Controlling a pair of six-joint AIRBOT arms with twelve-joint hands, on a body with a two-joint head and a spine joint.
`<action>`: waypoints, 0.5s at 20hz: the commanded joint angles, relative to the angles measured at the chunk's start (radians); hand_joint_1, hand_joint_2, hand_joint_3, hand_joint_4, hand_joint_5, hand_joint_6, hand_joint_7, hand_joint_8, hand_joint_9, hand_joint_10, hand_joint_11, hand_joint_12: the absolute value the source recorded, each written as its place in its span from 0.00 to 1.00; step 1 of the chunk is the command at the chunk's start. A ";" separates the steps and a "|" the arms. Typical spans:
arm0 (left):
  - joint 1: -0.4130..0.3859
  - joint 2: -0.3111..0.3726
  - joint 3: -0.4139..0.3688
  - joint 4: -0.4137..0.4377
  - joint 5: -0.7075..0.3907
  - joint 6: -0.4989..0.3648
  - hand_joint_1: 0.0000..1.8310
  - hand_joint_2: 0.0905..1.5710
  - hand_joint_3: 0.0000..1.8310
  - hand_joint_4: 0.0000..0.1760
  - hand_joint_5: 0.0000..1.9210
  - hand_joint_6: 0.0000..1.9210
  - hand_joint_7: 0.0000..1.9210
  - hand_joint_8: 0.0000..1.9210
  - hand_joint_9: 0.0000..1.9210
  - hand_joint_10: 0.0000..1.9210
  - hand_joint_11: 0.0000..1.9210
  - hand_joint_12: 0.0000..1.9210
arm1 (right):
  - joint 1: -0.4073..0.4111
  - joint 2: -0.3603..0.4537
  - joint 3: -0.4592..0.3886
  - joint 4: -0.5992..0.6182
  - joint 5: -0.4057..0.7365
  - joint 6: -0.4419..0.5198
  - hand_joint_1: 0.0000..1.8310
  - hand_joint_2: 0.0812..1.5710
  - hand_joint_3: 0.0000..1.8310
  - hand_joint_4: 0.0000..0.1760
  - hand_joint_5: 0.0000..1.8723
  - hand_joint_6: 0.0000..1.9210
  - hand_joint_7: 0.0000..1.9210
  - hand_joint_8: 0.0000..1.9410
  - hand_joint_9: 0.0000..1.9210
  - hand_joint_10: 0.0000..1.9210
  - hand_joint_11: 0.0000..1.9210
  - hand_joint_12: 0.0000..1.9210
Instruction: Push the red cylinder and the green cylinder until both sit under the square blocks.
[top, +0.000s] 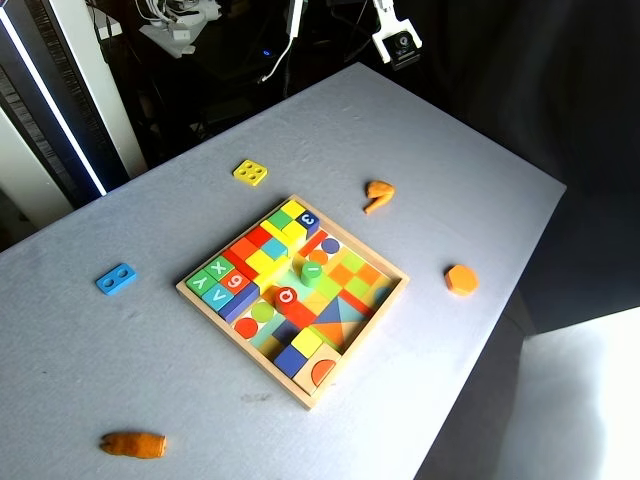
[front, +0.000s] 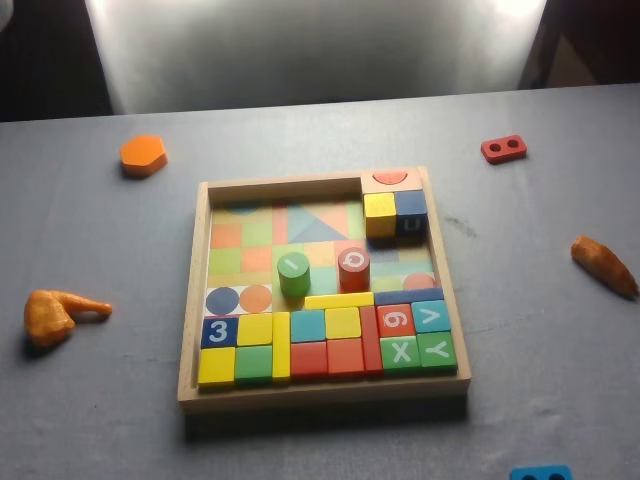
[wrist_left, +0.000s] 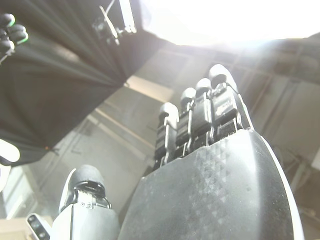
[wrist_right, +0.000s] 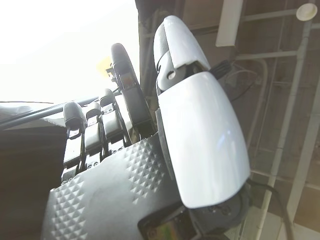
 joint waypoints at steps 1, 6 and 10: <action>-0.008 0.000 0.005 -0.017 -0.103 -0.005 0.32 0.94 0.00 0.71 0.20 0.97 0.30 0.73 0.31 0.80 0.10 0.84 | 0.005 0.009 -0.001 0.025 0.112 0.009 0.36 0.98 0.00 0.00 0.19 1.00 0.17 1.00 0.17 1.00 0.12 1.00; -0.008 0.001 0.005 -0.018 -0.103 -0.005 0.34 0.95 0.00 0.44 0.19 0.98 0.30 0.74 0.32 0.78 0.11 0.86 | 0.005 0.009 -0.001 0.026 0.112 0.009 0.47 0.97 0.00 0.10 0.17 1.00 0.22 1.00 0.19 1.00 0.11 1.00; -0.007 0.005 0.006 -0.018 -0.103 -0.005 0.33 0.95 0.00 0.66 0.20 0.97 0.31 0.74 0.32 0.80 0.12 0.84 | 0.005 0.010 -0.001 0.026 0.112 0.008 0.47 0.97 0.00 0.10 0.17 1.00 0.22 1.00 0.19 1.00 0.12 1.00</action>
